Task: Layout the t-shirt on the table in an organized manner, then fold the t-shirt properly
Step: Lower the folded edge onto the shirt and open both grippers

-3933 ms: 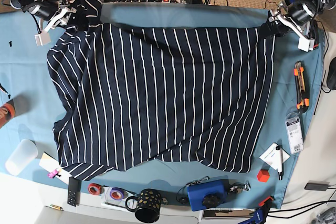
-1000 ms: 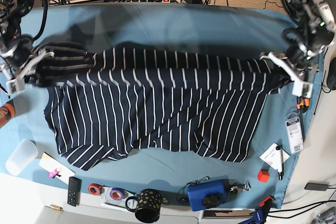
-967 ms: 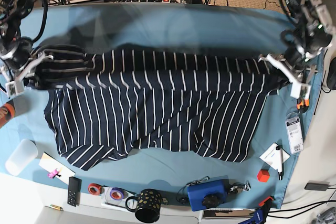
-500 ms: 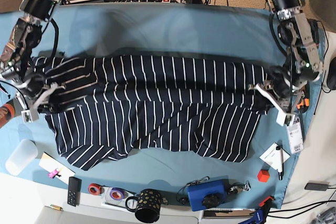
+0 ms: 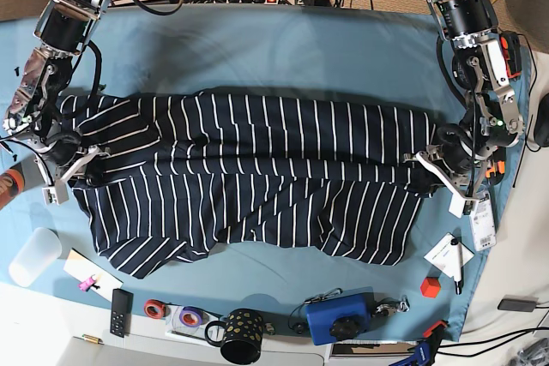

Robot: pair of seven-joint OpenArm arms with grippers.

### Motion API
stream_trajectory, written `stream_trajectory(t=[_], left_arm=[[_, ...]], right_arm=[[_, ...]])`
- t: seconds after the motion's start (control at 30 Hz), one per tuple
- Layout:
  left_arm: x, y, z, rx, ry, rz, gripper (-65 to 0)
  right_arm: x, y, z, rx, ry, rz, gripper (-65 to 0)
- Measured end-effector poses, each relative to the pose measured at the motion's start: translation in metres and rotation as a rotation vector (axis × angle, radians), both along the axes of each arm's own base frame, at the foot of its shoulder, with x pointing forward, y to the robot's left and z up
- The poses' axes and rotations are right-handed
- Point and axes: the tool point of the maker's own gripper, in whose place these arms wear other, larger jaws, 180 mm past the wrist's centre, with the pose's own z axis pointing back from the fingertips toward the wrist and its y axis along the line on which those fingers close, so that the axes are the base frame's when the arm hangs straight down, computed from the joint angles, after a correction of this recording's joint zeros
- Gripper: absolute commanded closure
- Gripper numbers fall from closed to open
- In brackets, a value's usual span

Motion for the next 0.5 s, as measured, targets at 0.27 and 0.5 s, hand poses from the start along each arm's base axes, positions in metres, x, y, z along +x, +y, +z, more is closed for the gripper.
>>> stream_trajectory(t=[0.27, 0.5], left_arm=[[-0.001, 0.005, -0.004, 0.000, 0.048, 0.033, -33.9], [-0.002, 0.014, 0.040, -0.017, -0.014, 0.044, -33.9]], right_arm=[[0.004, 0.000, 0.012, 0.050, -0.037, -0.004, -27.7], [0.002, -0.016, 0.086, 0.212, -0.234, -0.055, -27.6]])
